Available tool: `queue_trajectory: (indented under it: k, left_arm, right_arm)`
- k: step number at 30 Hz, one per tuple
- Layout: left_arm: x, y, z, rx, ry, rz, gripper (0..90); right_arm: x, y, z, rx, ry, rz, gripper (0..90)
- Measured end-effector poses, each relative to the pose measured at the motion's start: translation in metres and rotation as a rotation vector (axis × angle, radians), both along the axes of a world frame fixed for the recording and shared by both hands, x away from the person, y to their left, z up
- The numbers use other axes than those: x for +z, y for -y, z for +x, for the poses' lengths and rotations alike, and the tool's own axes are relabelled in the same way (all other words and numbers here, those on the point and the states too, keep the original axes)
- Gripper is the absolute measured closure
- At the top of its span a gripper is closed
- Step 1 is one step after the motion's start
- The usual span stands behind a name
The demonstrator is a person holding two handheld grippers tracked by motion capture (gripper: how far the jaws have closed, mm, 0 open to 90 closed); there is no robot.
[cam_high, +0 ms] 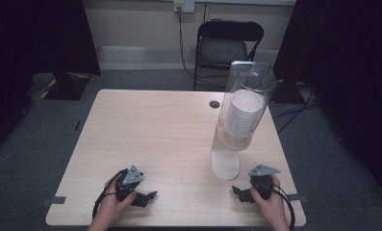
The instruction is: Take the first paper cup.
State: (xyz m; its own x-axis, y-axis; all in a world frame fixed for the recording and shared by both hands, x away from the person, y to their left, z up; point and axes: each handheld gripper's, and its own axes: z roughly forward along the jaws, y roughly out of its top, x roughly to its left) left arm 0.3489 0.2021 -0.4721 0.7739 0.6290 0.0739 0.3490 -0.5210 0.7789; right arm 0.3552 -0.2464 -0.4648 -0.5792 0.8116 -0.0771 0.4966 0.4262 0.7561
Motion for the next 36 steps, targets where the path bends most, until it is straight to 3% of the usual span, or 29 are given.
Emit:
queue_trajectory:
  k: [4,10,12,13,15,17,19,24,27,29,36]
  left_arm:
    - [0.000,0.000,0.000,-0.002,-0.001,-0.003,12.5]
    - [-0.001,0.002,0.002,0.041,-0.018,0.003,4.0]
    - [-0.001,0.002,0.002,0.045,-0.017,0.000,3.0]
    - [-0.001,0.002,0.003,0.045,-0.017,0.000,3.0]
    - [-0.001,0.002,0.003,0.043,-0.019,-0.001,2.9]
    - [-0.002,0.002,0.003,0.043,-0.018,-0.001,2.9]
    - [-0.002,0.002,0.003,0.043,-0.018,-0.001,2.9]
    - [-0.001,0.002,0.003,0.043,-0.018,0.000,2.9]
    - [-0.001,0.002,0.003,0.043,-0.018,-0.001,2.9]
    - [-0.001,0.002,0.003,0.043,-0.018,0.000,2.8]
    - [-0.001,0.002,0.003,0.043,-0.019,0.000,2.9]
  right_arm:
    - [0.000,0.000,-0.001,-0.001,0.000,0.000,0.0]
    - [0.000,0.001,0.000,-0.001,0.003,0.004,1.0]
    - [0.002,0.001,-0.002,-0.017,0.039,0.037,23.1]
    - [0.003,0.002,-0.002,-0.005,0.056,0.061,23.5]
    - [0.009,0.001,-0.002,-0.050,0.114,0.095,12.1]
    - [0.017,0.000,-0.005,-0.047,0.177,0.145,18.9]
    - [0.025,-0.003,-0.005,-0.053,0.227,0.192,16.0]
    - [0.042,-0.013,0.001,-0.031,0.304,0.193,16.6]
    - [0.050,-0.018,0.007,-0.035,0.350,0.259,16.6]
    - [0.053,-0.020,0.011,-0.045,0.360,0.284,15.5]
    - [0.065,-0.025,0.019,-0.046,0.388,0.301,16.6]
